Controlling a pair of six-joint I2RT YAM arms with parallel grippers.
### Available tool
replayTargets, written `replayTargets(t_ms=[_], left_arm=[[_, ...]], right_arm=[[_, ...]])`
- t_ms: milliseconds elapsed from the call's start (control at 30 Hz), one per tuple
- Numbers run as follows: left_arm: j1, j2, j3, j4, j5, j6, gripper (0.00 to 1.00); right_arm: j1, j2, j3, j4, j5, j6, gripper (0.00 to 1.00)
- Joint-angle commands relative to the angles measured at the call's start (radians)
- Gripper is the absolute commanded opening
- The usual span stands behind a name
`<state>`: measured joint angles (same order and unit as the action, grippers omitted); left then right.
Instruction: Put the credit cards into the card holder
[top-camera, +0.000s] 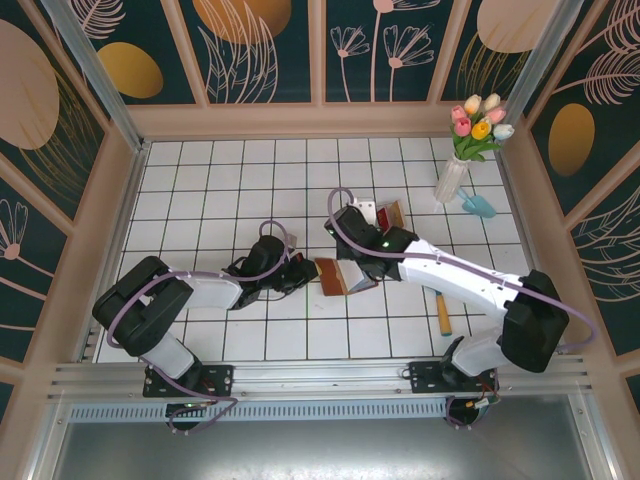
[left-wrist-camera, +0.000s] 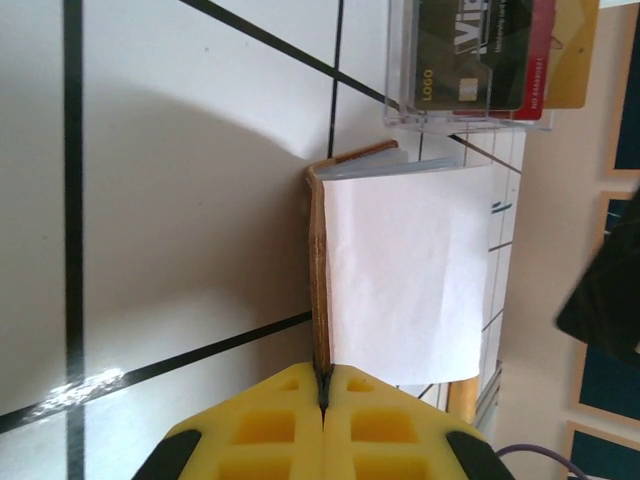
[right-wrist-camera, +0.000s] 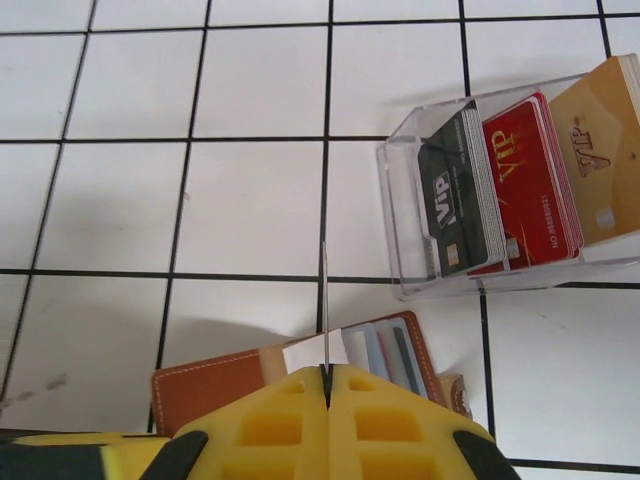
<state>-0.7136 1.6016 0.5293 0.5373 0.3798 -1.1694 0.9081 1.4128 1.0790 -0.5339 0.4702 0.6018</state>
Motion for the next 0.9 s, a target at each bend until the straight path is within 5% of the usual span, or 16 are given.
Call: replayTargets(t_ms=[0,733,867], left_arm=[[-0.002,-0.003,0.019,-0.070,-0.031,0.054,0.00],[-0.003,0.020,0.090,-0.233,-0.085,0.158,0.00],[-0.002,0.028,0.091,-0.226,-0.083,0.159,0.00]], right_arm=[[-0.056,-0.008,-0.046,0.020,-0.040,-0.014,0.00],[-0.137,0.069,-0.140,0.101,-0.209,-0.047,0.00],[-0.137,0.045,-0.148,0.172,-0.334,-0.063,0.00]])
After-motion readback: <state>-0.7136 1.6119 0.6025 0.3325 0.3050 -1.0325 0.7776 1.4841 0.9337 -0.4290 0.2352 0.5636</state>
